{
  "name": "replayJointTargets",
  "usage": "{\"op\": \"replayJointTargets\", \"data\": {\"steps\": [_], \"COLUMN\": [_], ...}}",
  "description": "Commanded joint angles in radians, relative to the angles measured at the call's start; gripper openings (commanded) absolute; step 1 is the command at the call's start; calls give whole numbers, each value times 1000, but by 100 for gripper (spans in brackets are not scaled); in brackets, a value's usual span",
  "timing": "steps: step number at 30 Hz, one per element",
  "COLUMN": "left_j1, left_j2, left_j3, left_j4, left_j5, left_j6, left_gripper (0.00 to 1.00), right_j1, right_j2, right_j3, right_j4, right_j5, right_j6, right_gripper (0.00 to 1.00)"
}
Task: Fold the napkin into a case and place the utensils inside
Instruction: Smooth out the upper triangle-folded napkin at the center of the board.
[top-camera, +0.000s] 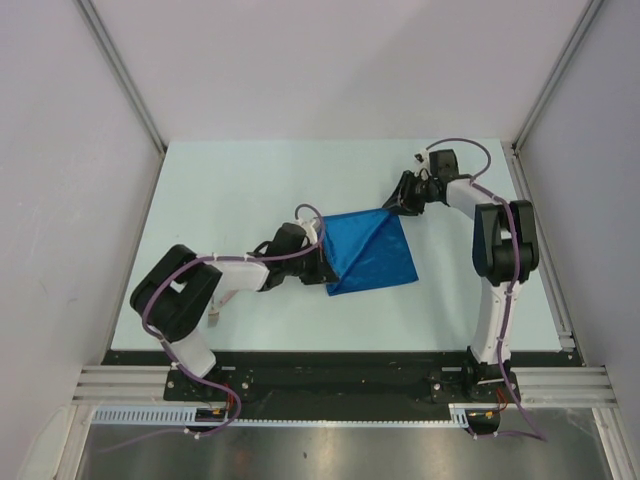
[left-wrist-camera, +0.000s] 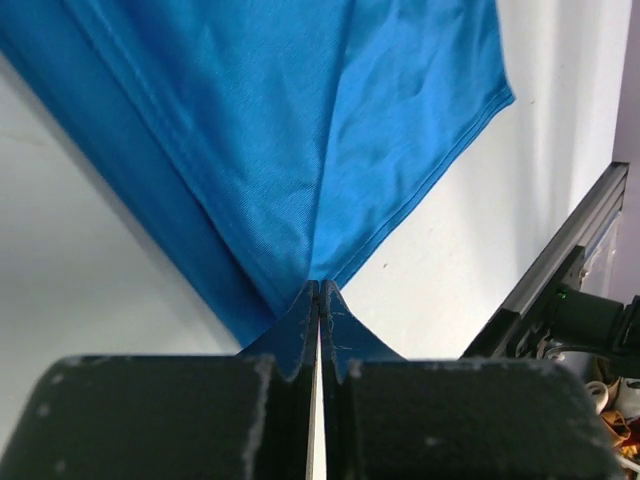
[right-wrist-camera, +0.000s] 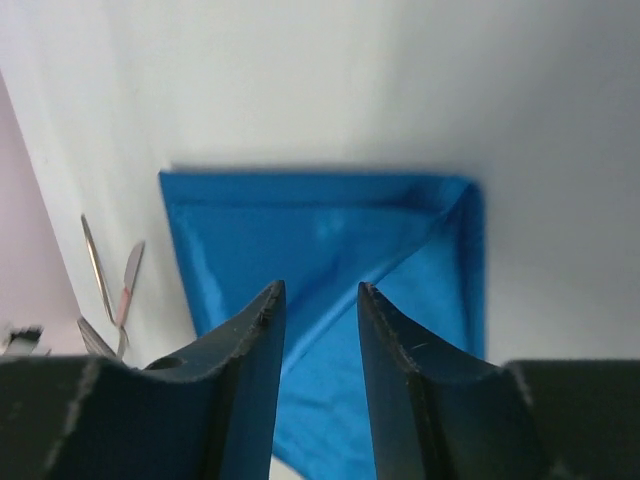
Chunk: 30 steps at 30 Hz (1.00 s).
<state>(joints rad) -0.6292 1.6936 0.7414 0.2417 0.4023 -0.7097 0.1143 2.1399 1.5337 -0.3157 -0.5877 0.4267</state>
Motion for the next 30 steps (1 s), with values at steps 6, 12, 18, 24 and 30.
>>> {"op": "replayJointTargets", "data": {"steps": [6,12,18,24,30], "left_j1": [-4,-4,-6,-3,39], "left_j2": [28,48,8,-216,-390], "left_j3": [-48,-59,-63,-27,88], "left_j4": [85,97,76,-82,-406], "left_j5": [7,4,1,-78,-328], "left_j6": [-13,-24,-16,-17,-19], "left_gripper": [1,0,1,24,59], "right_j1": [139,171,133,168,319], "right_j2": [-202,-126,-83,-171,-304], "right_j3": [-246,-333,-255,-185,-179], "right_j4": [173,352,325,137,-87], "right_j5": [-72,-190,-189,-132,178], "right_j6": [38,92,41,-29,-72], "right_gripper": [43,31,27,42,71]}}
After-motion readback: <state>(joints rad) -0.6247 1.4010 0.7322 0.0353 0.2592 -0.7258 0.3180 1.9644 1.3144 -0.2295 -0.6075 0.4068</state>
